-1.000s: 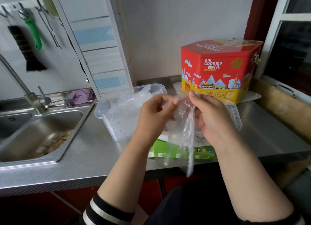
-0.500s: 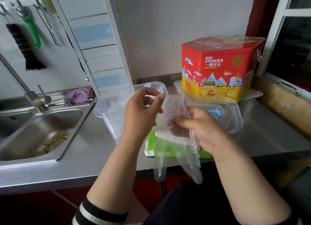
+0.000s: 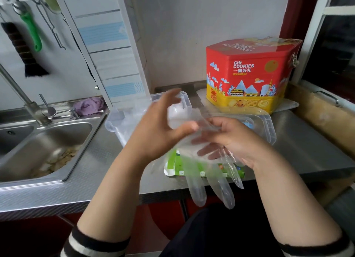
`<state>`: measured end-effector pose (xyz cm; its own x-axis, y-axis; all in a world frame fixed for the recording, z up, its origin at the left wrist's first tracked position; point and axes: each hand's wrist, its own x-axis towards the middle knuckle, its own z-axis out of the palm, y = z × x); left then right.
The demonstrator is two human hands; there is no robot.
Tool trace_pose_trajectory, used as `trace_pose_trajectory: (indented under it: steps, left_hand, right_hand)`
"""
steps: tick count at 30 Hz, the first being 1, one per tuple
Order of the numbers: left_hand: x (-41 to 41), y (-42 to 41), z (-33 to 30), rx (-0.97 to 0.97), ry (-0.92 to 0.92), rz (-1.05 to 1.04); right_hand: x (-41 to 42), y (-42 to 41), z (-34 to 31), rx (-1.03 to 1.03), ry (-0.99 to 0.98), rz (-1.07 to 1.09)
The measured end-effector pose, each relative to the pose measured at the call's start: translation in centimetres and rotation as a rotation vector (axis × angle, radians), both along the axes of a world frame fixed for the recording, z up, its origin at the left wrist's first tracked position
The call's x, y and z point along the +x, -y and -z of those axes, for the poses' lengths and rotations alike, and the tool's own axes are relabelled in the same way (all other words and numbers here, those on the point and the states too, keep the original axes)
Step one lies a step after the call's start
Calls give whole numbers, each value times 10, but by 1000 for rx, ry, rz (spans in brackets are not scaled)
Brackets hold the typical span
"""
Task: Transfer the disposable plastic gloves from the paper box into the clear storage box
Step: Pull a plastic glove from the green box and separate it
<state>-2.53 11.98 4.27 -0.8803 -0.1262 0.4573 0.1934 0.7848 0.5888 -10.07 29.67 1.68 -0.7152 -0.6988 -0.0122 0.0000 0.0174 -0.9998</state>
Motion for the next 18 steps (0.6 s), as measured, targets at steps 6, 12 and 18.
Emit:
trace_pose_trajectory:
  steps: [6,12,18]
  left_hand:
    - [-32,-3,-15,-161,344,67]
    - [-33,12,-19,88,77,52]
    - [-49,49,-37,144,-77,-95]
  right_hand:
    - [6,10,0,104,-191,-79]
    - [-4,3,-1,91,-136,-69]
    - [-28,17,-13,42,-159,160]
